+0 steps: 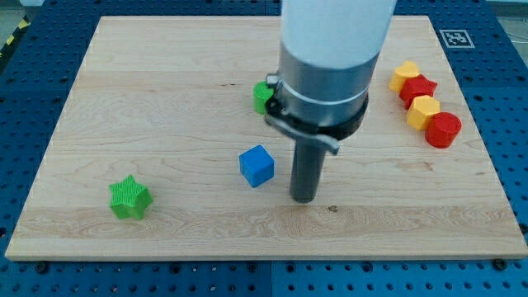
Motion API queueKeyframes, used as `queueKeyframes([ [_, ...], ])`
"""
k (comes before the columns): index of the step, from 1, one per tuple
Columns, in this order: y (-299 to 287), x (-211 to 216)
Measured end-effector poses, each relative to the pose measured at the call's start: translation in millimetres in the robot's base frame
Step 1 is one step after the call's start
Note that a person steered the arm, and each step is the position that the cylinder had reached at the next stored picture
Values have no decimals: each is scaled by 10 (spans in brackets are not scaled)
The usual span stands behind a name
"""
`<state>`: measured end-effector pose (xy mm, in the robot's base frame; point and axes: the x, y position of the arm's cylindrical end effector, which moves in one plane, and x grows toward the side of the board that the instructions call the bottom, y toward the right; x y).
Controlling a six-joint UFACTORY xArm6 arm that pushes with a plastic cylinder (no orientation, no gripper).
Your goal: Move blue cube to the bottom left of green circle
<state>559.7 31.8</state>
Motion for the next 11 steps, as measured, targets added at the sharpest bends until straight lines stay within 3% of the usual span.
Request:
queueKeyframes([
  [1,-492,-120],
  [2,-804,-638],
  [3,-957,-864],
  [5,-590,-438],
  [8,-891,-1016],
  [10,-661,-779],
  [11,-661,-939],
])
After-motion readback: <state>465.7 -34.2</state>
